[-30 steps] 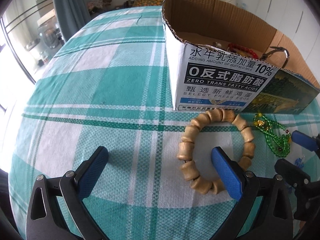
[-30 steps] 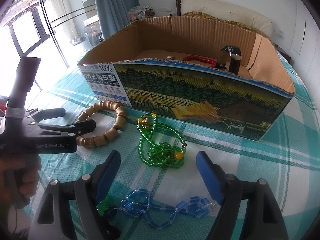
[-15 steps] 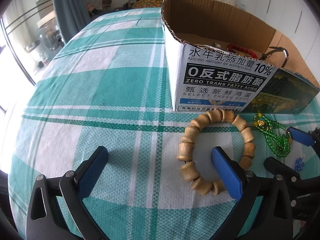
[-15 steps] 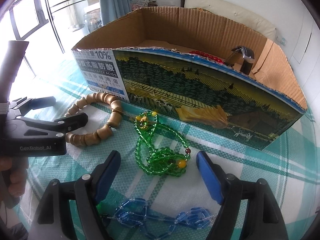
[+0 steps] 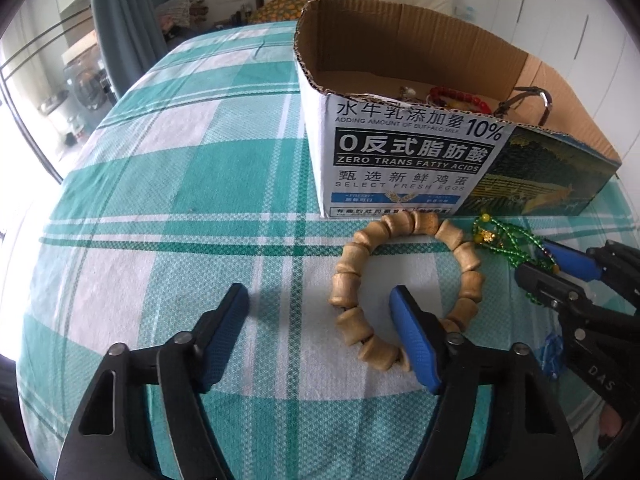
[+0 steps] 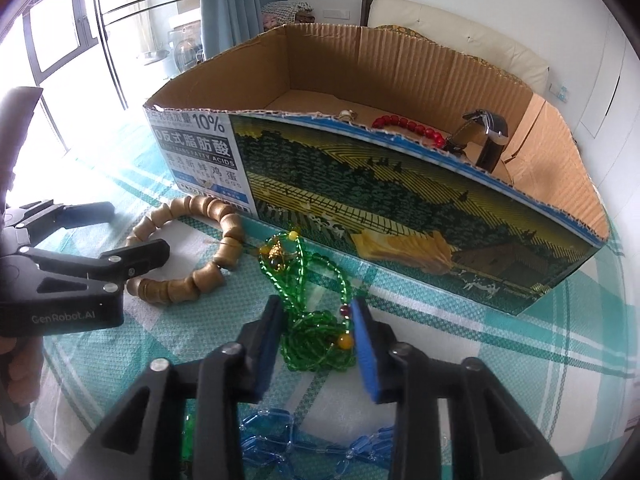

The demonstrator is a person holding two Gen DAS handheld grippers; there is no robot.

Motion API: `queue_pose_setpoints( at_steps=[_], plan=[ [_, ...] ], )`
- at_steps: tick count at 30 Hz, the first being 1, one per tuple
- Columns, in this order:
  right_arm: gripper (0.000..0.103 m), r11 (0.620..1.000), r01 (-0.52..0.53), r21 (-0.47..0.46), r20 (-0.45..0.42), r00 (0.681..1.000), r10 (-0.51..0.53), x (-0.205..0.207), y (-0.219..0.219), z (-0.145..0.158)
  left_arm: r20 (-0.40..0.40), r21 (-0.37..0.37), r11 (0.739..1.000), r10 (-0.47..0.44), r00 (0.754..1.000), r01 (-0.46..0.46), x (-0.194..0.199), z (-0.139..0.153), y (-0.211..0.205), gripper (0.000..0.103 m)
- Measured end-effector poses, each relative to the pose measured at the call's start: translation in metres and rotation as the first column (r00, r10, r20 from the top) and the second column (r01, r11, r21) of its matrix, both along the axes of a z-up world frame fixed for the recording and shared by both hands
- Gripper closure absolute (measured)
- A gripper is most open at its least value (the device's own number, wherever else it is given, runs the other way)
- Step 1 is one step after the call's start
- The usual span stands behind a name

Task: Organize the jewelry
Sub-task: 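Grasp the light wooden bead bracelet with the left tool while the right tool grasps the green bead necklace, then lower both held items into the cardboard box and open both tools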

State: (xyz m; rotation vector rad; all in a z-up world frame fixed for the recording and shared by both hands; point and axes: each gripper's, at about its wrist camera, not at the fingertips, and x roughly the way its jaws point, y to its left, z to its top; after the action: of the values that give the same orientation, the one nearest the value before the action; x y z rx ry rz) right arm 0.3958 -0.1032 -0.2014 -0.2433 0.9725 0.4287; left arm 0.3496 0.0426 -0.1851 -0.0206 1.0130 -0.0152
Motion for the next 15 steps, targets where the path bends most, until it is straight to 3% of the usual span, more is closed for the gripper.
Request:
queue_pose_setpoints(
  at_steps=[1, 3, 11, 15],
  plan=[
    [0.079, 1.0, 0.002, 0.006, 0.007, 1.0, -0.002, -0.001, 0.0, 0.002, 0.007, -0.011, 1.0, -0.015, 1.0, 0.015, -0.002, 0.002, -0.002, 0.066],
    [0.08, 1.0, 0.001, 0.025, 0.028, 1.0, -0.002, -0.005, -0.003, 0.01, 0.009, -0.063, 0.997, -0.042, 0.999, 0.042, -0.005, 0.004, -0.002, 0.088],
    [0.087, 0.992, 0.006, 0.128, 0.058, 0.998, -0.013, -0.021, -0.023, 0.055, 0.104, -0.245, 0.966, -0.061, 0.993, 0.085, -0.031, 0.042, 0.006, 0.09],
    [0.088, 0.986, 0.009, 0.165, 0.078, 0.997, -0.022, -0.027, -0.036, 0.078, 0.167, -0.29, 0.951, -0.058, 0.984, 0.105, -0.045, 0.073, 0.011, 0.09]
  ],
)
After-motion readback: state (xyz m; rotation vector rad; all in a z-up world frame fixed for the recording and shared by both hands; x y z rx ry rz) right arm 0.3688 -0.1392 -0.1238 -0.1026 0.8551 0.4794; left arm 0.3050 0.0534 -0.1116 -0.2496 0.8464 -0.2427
